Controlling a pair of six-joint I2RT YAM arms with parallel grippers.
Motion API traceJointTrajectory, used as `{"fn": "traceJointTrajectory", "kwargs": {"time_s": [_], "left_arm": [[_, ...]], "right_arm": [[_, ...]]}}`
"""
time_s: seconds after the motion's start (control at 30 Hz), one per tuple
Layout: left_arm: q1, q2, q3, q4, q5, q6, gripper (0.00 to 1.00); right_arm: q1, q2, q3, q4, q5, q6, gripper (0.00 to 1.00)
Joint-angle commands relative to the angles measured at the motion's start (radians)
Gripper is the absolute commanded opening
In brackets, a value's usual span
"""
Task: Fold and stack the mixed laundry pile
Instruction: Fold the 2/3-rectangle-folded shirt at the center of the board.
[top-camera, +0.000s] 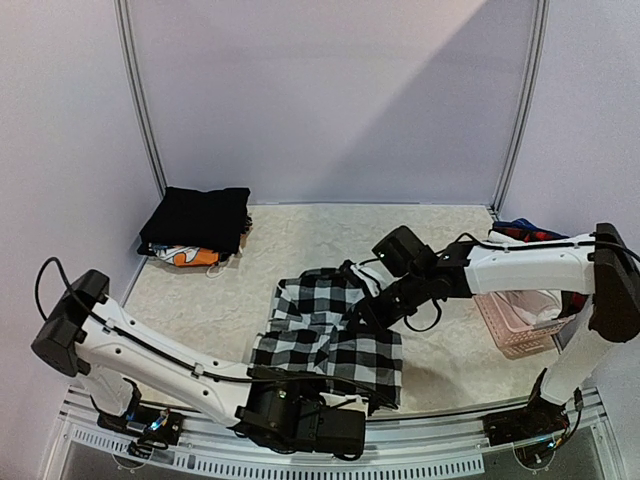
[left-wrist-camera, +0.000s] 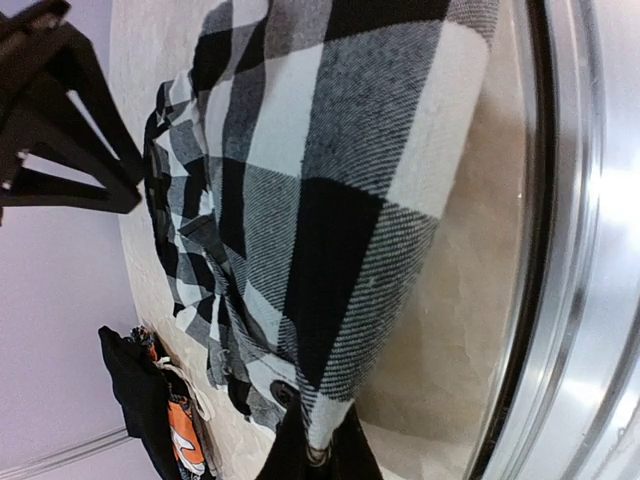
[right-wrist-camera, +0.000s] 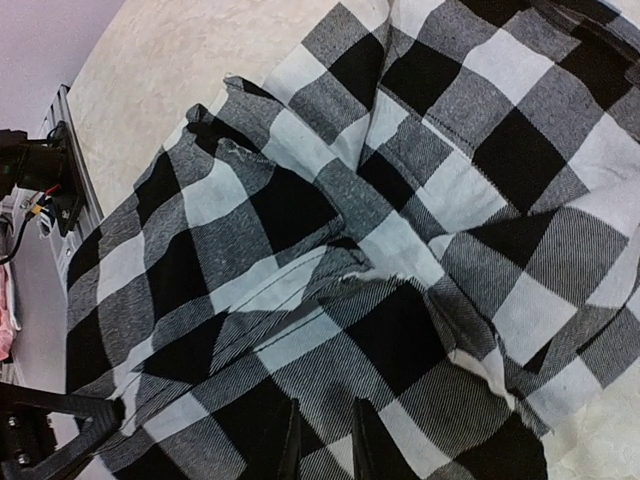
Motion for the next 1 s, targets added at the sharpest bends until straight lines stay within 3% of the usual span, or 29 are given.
{"fn": "traceJointTrajectory", "kwargs": {"time_s": [0.0,0.5,0.8,0.97], "left_arm": [[-0.029,-0.066,0.025,-0.047,0.020,-0.016,0.00],[-0.001,-0.115,0.103,-0.108,0.007,0.065,0.00],[0.079,-0.112,0.179,-0.088,0.016,0.163,0.00],[0.154,-0.110,0.205,-0.047,0.060,0.240,0.00]], "right_arm": [[0.004,0.074,0.053,0.021,-0.064,-0.067,0.19],[0.089,0.171,-0.072,0.157,-0.140,-0.064,0.18],[0.097,0.087,-0.196,0.248,-0.175,-0.016,0.18],[0.096,0.053,-0.195,0.217,-0.099,0.008,0.17]]}}
